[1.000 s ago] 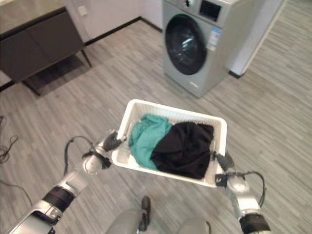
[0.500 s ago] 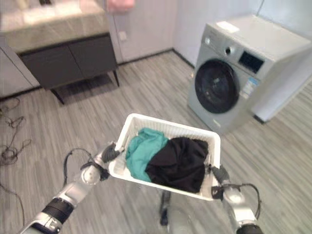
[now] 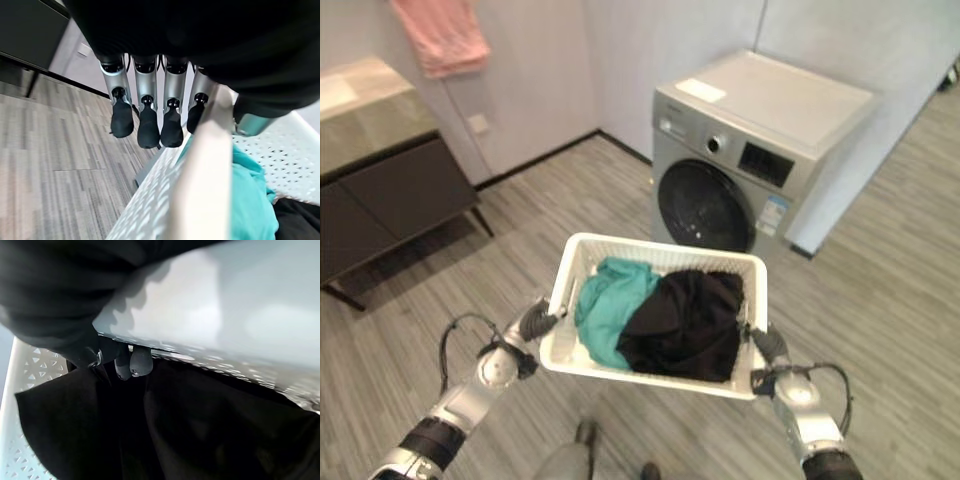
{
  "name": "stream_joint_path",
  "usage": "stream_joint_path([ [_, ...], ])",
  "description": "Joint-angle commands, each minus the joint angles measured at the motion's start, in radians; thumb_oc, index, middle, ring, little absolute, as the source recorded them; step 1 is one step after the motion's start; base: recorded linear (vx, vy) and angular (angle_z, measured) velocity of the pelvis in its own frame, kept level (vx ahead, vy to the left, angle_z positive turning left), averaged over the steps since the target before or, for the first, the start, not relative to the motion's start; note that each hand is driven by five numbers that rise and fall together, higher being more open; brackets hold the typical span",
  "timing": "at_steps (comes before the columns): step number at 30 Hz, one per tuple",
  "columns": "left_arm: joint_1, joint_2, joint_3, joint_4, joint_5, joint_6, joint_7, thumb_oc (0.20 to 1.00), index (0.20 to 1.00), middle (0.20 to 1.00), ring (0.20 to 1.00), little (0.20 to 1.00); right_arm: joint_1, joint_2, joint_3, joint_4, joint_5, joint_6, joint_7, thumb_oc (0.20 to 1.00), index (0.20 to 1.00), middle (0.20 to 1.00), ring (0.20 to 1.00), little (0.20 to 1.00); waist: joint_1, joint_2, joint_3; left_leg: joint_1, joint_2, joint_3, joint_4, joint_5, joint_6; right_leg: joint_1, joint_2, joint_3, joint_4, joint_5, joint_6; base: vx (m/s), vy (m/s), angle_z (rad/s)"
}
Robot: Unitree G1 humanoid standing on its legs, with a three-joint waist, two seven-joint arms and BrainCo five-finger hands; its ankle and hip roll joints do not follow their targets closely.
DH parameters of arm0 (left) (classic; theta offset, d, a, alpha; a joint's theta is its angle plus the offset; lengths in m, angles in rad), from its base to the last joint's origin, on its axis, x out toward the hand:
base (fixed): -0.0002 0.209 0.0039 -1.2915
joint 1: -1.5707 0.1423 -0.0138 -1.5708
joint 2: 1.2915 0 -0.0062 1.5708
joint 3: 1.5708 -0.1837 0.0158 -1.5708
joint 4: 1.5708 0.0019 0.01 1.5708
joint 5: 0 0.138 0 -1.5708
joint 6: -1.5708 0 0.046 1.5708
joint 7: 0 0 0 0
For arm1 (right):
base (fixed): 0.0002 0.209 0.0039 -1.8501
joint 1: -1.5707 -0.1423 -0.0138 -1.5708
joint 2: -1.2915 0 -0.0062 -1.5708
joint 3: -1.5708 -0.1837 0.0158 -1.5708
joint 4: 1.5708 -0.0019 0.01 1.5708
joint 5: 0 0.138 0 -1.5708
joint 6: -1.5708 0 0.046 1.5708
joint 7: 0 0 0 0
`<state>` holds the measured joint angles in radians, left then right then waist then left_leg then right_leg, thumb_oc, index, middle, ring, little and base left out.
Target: Grab the laundry basket,head to the washer,open it,put in the laundry and shut it.
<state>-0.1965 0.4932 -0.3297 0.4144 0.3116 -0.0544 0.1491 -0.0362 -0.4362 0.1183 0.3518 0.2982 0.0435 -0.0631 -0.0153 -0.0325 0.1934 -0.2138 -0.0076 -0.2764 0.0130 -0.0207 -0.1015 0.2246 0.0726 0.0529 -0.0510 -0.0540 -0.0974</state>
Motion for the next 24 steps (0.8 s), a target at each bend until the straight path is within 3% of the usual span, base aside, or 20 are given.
stream_joint_path([
  [1,-0.012,0.168,0.262,0.025,-0.043,0.055,0.165,0.2,0.2,0.2,0.2,0.2,0.04,-0.182,-0.278,-0.016,-0.006,-0.088,-0.115,0.2,0.2,0.2,0.2,0.2,0.052,0.01,-0.028,0.007,-0.032,-0.008,-0.031,0.131,0.01,-0.077,0.03,0.031,0.069,-0.057,0.1,0.29,0.165,-0.66],
  [5,0.021,0.18,0.313,0.012,-0.031,0.055,0.185,0.2,0.2,0.2,0.2,0.2,0.034,-0.179,-0.3,-0.048,-0.033,-0.09,-0.118,0.2,0.2,0.2,0.2,0.2,0.062,0.023,-0.039,0.012,-0.038,-0.054,-0.001,0.145,0.006,-0.05,0.025,0.118,0.084,-0.078,0.113,0.22,0.216,-0.71],
  [7,0.041,0.185,0.327,0.013,-0.032,0.053,0.192,0.2,0.2,0.2,0.2,0.2,0.022,-0.184,-0.296,-0.035,-0.047,-0.086,-0.129,0.2,0.2,0.2,0.2,0.2,0.069,0.029,-0.051,0.01,-0.037,-0.05,0.059,0.141,0.009,-0.033,-0.004,0.15,0.093,-0.089,0.126,0.25,0.307,-0.87],
  [11,0.098,0.217,0.387,-0.009,-0.048,0.052,0.202,0.2,0.2,0.2,0.2,0.2,-0.021,-0.155,-0.258,-0.049,-0.066,-0.071,-0.116,0.2,0.2,0.2,0.2,0.2,0.106,0.03,-0.084,0.045,-0.062,-0.029,0.143,0.052,0.063,-0.052,-0.058,0.224,0.204,-0.113,0.163,0.24,0.284,-0.72],
  [13,0.136,0.231,0.417,-0.01,-0.057,0.058,0.203,0.2,0.2,0.2,0.2,0.2,-0.06,-0.132,-0.208,-0.016,-0.063,-0.062,-0.102,0.2,0.2,0.2,0.2,0.2,0.137,0.022,-0.08,0.077,-0.052,0.019,0.162,0.014,0.089,-0.096,-0.054,0.23,0.313,-0.106,0.196,0.15,0.137,-0.69],
  [14,0.137,0.231,0.419,-0.011,-0.057,0.058,0.202,0.2,0.2,0.2,0.2,0.2,-0.062,-0.132,-0.207,-0.015,-0.063,-0.063,-0.102,0.2,0.2,0.2,0.2,0.2,0.14,0.022,-0.08,0.077,-0.051,0.024,0.163,0.013,0.09,-0.099,-0.053,0.235,0.317,-0.108,0.196,0.07,0.073,-0.82],
  [15,0.161,0.233,0.44,-0.017,-0.063,0.059,0.204,0.2,0.2,0.2,0.2,0.2,-0.076,-0.124,-0.188,-0.003,-0.066,-0.059,-0.09,0.2,0.2,0.2,0.2,0.2,0.152,0.022,-0.075,0.094,-0.044,0.039,0.165,0.006,0.096,-0.122,-0.054,0.214,0.343,-0.09,0.217,0.11,0.079,-0.9],
  [16,0.214,0.228,0.482,-0.027,-0.075,0.055,0.21,0.2,0.2,0.2,0.2,0.2,-0.124,-0.111,-0.134,0.038,-0.069,-0.047,-0.069,0.2,0.2,0.2,0.2,0.2,0.172,0.016,-0.072,0.145,-0.038,0.069,0.151,-0.022,0.107,-0.157,-0.078,0.169,0.291,-0.061,0.24,0.15,0.069,-1.1],
  [18,0.231,0.222,0.496,-0.034,-0.076,0.054,0.21,0.2,0.2,0.2,0.2,0.2,-0.135,-0.11,-0.12,0.049,-0.066,-0.043,-0.065,0.2,0.2,0.2,0.2,0.2,0.174,0.014,-0.078,0.16,-0.035,0.081,0.14,-0.036,0.112,-0.157,-0.086,0.165,0.254,-0.047,0.237,0.13,0.0,-1.54],
  [19,0.233,0.218,0.498,-0.028,-0.08,0.049,0.214,0.2,0.2,0.2,0.2,0.2,-0.157,-0.11,-0.096,0.077,-0.054,-0.043,-0.059,0.2,0.2,0.2,0.2,0.2,0.178,0.016,-0.078,0.18,-0.02,0.096,0.113,-0.054,0.116,-0.228,-0.093,0.15,0.153,0.014,0.236,0.13,-0.037,-0.94],
  [21,0.207,0.21,0.484,-0.016,-0.083,0.048,0.221,0.2,0.2,0.2,0.2,0.2,-0.158,-0.107,-0.091,0.079,-0.045,-0.046,-0.058,0.2,0.2,0.2,0.2,0.2,0.161,0.018,-0.06,0.199,-0.015,0.09,0.109,-0.074,0.111,-0.314,-0.108,0.133,0.093,0.065,0.244,0.2,-0.057,-0.32],
  [24,0.151,0.195,0.452,-0.016,-0.114,0.036,0.229,0.2,0.2,0.2,0.2,0.2,-0.163,-0.106,-0.078,0.124,-0.04,-0.045,-0.052,0.2,0.2,0.2,0.2,0.2,0.131,0.014,-0.035,0.251,-0.015,0.064,0.122,-0.119,0.098,-0.376,-0.139,0.035,0.043,0.096,0.251,0.26,-0.102,0.36],
])
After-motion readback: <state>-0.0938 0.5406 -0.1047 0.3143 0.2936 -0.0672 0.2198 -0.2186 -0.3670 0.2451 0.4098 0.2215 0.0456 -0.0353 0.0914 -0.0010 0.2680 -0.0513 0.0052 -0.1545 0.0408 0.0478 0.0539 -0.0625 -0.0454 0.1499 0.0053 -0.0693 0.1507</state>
